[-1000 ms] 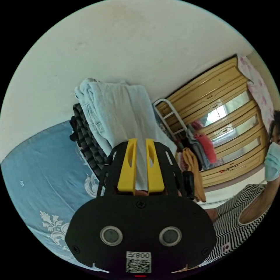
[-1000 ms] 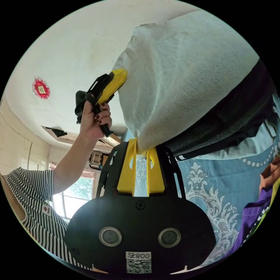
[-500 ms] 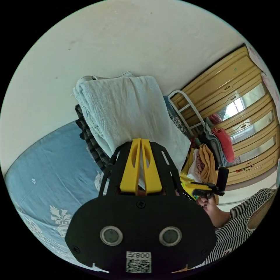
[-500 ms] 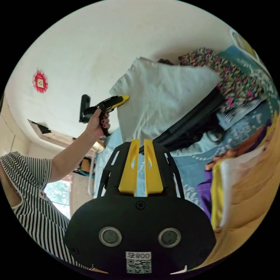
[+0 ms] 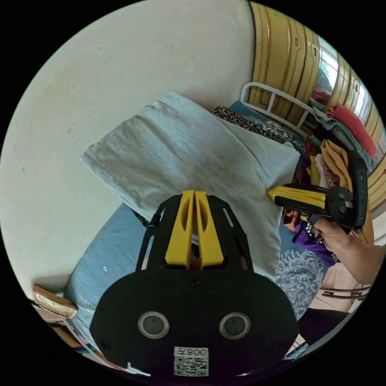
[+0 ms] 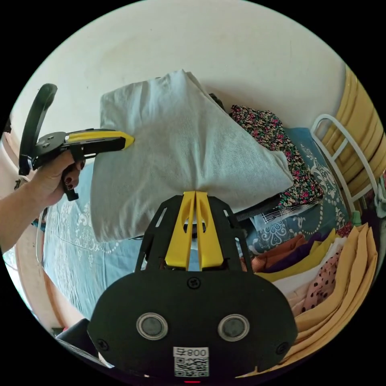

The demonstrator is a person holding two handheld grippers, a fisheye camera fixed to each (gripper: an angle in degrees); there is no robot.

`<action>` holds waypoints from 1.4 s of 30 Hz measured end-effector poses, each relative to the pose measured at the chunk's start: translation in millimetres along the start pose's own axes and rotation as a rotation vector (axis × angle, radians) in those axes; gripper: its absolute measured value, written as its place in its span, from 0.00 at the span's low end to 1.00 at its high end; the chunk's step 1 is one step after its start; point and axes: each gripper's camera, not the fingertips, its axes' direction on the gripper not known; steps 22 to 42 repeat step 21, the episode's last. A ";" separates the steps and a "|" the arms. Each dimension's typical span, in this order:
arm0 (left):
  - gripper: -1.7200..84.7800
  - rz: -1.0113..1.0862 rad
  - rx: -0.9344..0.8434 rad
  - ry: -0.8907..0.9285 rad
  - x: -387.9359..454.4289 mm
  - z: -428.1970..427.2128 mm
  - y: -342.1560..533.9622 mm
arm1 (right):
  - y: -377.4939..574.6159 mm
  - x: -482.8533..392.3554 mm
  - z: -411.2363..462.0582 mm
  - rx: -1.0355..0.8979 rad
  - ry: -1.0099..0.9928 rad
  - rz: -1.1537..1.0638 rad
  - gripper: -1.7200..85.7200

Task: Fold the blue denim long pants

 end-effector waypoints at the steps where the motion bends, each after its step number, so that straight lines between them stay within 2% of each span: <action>1: 0.02 -0.016 0.013 0.007 0.1 -2.6 3.3 | -3.9 5.3 -2.0 -0.019 -0.026 0.011 0.02; 3: 0.02 -0.065 0.015 0.045 -4.0 -6.5 6.7 | -13.4 17.2 -10.5 -0.051 -0.123 0.031 0.02; 5: 0.02 -0.115 0.023 0.098 -9.8 -11.3 11.1 | -23.4 37.9 -42.1 0.078 -0.272 0.081 0.02; 8: 0.02 -0.159 0.062 0.181 -14.6 -23.7 22.1 | -44.5 59.5 -75.4 0.258 -0.226 0.105 0.03; 10: 0.02 -0.173 0.107 0.216 -13.6 -36.4 33.2 | -67.8 75.8 -74.7 0.292 -0.180 0.114 0.03; 15: 0.02 -0.193 0.147 0.258 -11.4 -51.6 61.7 | -147.5 125.1 -28.5 0.200 -0.127 0.136 0.08; 21: 0.02 -0.262 0.115 0.314 -14.3 -46.0 109.3 | -226.9 169.7 49.5 0.015 -0.061 0.130 0.11; 42: 0.02 -0.262 0.115 0.314 -14.3 -46.0 109.3 | -226.9 169.7 49.5 0.015 -0.061 0.130 0.11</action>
